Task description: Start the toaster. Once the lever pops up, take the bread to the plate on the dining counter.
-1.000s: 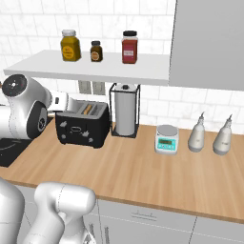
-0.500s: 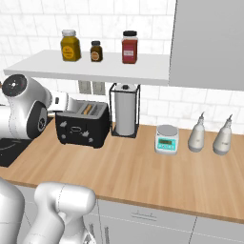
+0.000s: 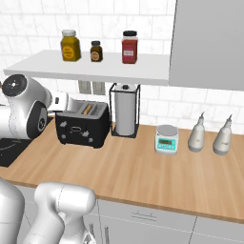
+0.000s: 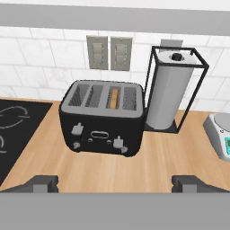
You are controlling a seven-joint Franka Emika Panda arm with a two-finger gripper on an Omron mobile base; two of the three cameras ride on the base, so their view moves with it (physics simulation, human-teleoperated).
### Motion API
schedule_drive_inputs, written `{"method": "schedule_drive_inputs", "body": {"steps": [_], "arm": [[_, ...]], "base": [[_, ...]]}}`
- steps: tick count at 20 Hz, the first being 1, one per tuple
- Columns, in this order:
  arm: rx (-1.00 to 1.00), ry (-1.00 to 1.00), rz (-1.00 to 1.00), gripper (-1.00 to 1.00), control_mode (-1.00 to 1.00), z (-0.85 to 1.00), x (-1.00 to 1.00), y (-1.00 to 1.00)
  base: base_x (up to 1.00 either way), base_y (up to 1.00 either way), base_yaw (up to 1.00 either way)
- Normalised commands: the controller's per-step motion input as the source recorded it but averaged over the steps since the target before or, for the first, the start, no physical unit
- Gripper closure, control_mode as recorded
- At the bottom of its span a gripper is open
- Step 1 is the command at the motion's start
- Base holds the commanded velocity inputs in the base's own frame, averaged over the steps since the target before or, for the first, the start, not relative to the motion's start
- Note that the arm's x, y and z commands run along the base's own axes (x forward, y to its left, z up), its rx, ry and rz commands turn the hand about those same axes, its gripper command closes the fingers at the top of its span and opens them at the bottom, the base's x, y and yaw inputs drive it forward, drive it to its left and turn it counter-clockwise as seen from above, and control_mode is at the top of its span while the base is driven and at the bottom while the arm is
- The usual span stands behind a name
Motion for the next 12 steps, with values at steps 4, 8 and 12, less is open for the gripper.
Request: {"method": "schedule_drive_inputs", "body": {"steps": [4, 8, 12], "arm": [[0.0, 0.0, 0.0, -1.0, -1.0, 0.0, 0.0, 0.0], [0.0, 0.0, 0.0, -1.0, -1.0, 0.0, 0.0, 0.0], [0.0, 0.0, 0.0, -1.0, -1.0, 0.0, 0.0, 0.0]], "base": [[0.0, 0.0, 0.0], [0.0, 0.0, 0.0], [0.0, 0.0, 0.0]]}}
